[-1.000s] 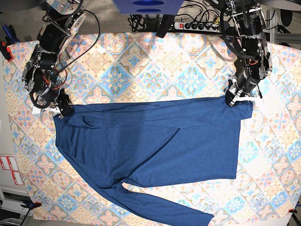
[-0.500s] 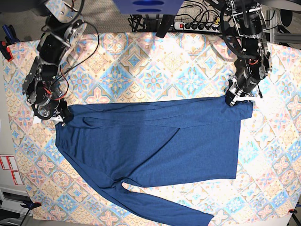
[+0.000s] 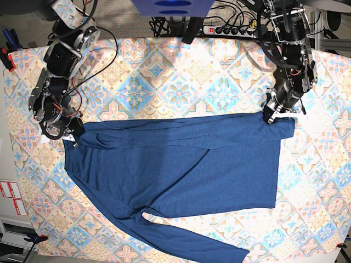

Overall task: Fold the T-shirt properly
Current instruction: 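Drag both held shoulder corners toward the robot, pulling the shirt flat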

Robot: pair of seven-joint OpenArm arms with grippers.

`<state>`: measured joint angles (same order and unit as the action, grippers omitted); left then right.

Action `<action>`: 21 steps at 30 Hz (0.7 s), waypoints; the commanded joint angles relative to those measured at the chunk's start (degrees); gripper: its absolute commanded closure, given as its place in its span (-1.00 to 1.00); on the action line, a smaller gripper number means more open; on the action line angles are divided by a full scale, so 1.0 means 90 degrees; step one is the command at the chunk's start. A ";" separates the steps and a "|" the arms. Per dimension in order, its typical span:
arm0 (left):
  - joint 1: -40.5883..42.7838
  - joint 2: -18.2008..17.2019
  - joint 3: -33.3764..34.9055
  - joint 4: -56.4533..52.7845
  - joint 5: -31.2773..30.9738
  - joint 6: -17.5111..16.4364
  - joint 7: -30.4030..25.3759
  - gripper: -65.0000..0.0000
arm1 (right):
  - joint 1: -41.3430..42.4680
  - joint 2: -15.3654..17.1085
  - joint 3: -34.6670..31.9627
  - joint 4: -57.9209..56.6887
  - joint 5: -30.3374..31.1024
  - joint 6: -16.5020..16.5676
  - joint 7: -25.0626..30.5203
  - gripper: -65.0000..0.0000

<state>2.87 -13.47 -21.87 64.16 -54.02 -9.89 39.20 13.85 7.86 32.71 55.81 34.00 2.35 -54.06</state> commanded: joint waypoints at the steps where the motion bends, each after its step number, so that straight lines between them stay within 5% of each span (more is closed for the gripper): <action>1: -0.0061 -0.0080 -0.0007 0.0104 -0.0030 -0.0039 -0.0023 1.00 | 0.0000 0.0109 0.0024 0.0153 0.0076 0.0056 0.0024 0.99; 21: 0.1414 -0.0110 -0.0046 0.2175 -0.0039 -0.0039 0.0211 1.00 | -0.1201 0.0128 0.1303 0.0934 0.0076 0.0848 -0.0484 0.99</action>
<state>15.81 -13.65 -21.96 81.95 -53.89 -9.87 41.82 2.87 7.92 44.03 63.33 36.27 10.59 -58.76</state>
